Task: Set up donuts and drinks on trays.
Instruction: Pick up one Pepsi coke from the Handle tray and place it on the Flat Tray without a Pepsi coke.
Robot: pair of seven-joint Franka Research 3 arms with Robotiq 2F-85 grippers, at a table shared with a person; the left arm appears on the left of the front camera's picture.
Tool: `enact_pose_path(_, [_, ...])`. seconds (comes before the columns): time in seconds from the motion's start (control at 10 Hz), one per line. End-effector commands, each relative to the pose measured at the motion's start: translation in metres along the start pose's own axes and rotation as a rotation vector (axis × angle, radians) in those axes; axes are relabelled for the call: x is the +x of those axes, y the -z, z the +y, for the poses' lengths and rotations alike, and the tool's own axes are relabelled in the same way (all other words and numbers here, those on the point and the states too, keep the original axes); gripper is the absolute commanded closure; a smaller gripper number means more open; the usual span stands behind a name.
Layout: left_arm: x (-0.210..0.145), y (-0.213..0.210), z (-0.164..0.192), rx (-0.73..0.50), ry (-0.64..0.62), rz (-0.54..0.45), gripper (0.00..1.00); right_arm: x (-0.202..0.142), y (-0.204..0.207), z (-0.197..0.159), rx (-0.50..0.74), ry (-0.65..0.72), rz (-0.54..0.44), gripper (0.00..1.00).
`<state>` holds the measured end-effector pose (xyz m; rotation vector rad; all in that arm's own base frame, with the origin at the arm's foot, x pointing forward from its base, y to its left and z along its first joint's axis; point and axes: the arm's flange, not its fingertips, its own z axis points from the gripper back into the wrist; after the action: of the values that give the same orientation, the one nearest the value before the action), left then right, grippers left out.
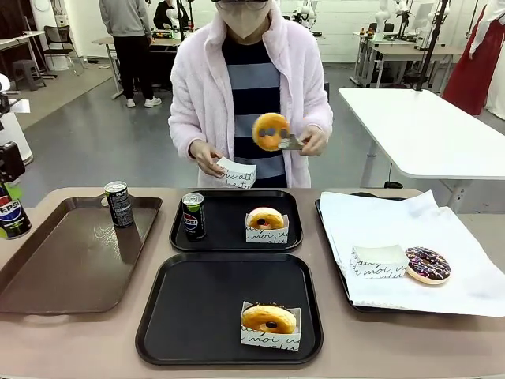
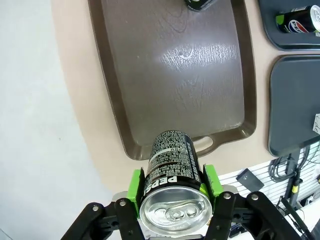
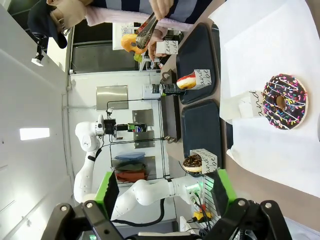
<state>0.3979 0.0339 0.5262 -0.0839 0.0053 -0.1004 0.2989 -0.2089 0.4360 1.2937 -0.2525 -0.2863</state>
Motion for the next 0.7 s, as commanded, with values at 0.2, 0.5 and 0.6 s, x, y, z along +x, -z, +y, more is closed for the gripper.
enact_pose_path(0.2, [-0.056, 0.005, -0.113, 0.033, 0.258, -0.087, 0.42, 0.002, 0.001, 0.001, 0.021, -0.015, -0.009, 0.00])
enact_pose_path(0.5, [-0.103, 0.029, -0.202, 0.081, 0.453, -0.125, 0.42, 0.002, 0.001, 0.001, 0.021, -0.015, -0.009, 0.00])
enact_pose_path(0.6, [-0.110, 0.044, -0.232, 0.093, 0.504, -0.136, 0.42, 0.002, 0.001, 0.001, 0.021, -0.015, -0.009, 0.00])
